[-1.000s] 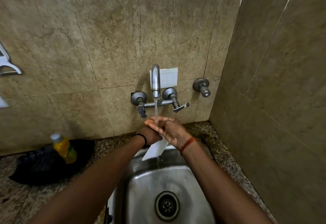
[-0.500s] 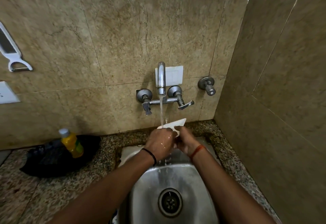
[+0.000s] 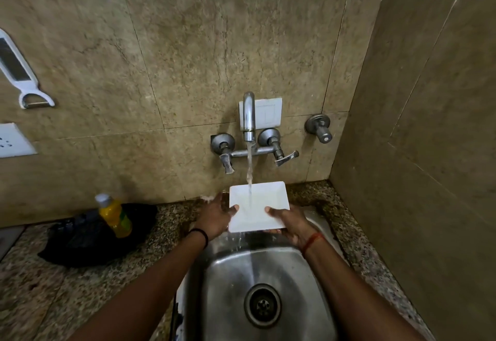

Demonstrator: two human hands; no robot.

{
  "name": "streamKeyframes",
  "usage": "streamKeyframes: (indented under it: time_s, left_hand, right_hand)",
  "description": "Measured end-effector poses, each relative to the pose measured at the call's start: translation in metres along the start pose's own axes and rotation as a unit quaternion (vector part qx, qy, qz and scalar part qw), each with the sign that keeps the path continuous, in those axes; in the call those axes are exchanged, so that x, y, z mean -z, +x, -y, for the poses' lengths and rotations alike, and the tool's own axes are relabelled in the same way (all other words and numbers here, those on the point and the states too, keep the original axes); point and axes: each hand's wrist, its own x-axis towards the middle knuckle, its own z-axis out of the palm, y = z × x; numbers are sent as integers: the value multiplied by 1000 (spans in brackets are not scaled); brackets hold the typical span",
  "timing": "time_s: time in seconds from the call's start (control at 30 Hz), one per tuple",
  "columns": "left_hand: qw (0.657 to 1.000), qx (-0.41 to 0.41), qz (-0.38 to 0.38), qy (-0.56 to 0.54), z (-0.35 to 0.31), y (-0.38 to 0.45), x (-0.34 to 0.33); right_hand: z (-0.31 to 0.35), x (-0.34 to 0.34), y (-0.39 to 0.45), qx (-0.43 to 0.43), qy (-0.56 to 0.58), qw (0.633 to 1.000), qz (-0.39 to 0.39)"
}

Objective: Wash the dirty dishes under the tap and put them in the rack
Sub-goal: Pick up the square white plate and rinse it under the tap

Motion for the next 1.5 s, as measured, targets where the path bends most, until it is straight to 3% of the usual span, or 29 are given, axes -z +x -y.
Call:
streamKeyframes:
  time_s: [0.1,0.2,0.37,0.63,0.87,0.93,1.07,1.1,1.2,1.27,1.33,1.43,1.5]
  left_hand:
    - [954,95,30,-284,-7,-1,-7]
    - [911,144,13,-385,-9,0,-10]
    - [885,164,31,-434,-10,-4,-15]
    - [888,184,1,-421,-24,3,-18]
    - [908,160,-18,-387,-33,-2,-19]
    - [911,155,-21,-381,-29,-2,-19]
    - [909,148,-22,-388,-26,-5,-14]
    - [910,145,-22,-389,-25,-6,-12]
    - [911,130,-25,-390,-25,-9,-6]
    - [910,124,-25,-394,-25,-13,-2]
    - [905,116,-24,-409,-22,-17,3]
    - [897,107,-26,-429,-12,-24,13]
    - [889,98,-32,-446,-2,-29,22]
  right_hand:
    - [-6,-4,7,7,-16,1000,-8]
    - [-6,-5,12,36,-59,996,-51]
    - [5,-5,7,107,-207,963,-134]
    - [71,-13,11,236,-120,954,-141]
    - [86,-24,40,203,-109,945,-231]
    - [84,-26,33,248,-201,910,-263]
    - [77,-25,17,356,-491,729,-318]
    - [78,-25,14,359,-530,700,-317]
    - [83,-24,8,353,-590,662,-299]
    - [85,-24,4,342,-588,674,-289]
    - [79,-23,-1,327,-555,723,-250]
    - [61,-27,-12,213,-482,836,-154]
    - [47,-30,-21,96,-356,928,-46]
